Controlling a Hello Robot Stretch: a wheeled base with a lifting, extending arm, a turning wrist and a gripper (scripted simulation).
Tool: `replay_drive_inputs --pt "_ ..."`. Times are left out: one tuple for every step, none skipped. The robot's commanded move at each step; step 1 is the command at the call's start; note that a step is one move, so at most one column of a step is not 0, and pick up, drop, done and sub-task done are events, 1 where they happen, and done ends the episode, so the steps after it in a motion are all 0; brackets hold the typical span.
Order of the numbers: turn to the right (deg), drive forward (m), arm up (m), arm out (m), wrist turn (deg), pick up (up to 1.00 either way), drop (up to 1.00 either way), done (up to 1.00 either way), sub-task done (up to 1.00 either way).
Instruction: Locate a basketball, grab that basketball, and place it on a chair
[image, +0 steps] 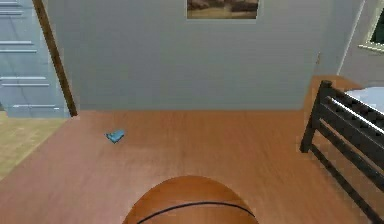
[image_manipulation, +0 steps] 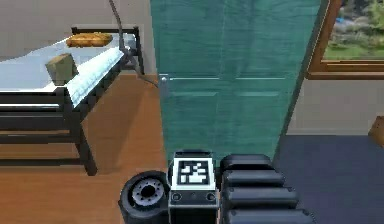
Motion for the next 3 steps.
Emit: replay_drive_inputs --pt "0.0 0.35 0.00 0.00 0.0 0.00 0.00 0.00 0.00" --pt "-45.0 0.00 0.00 0.00 0.0 0.00 0.00 0.00 0.00" --pt "-12.0 0.00 0.00 0.00 0.0 0.00 0.00 0.00 0.00"
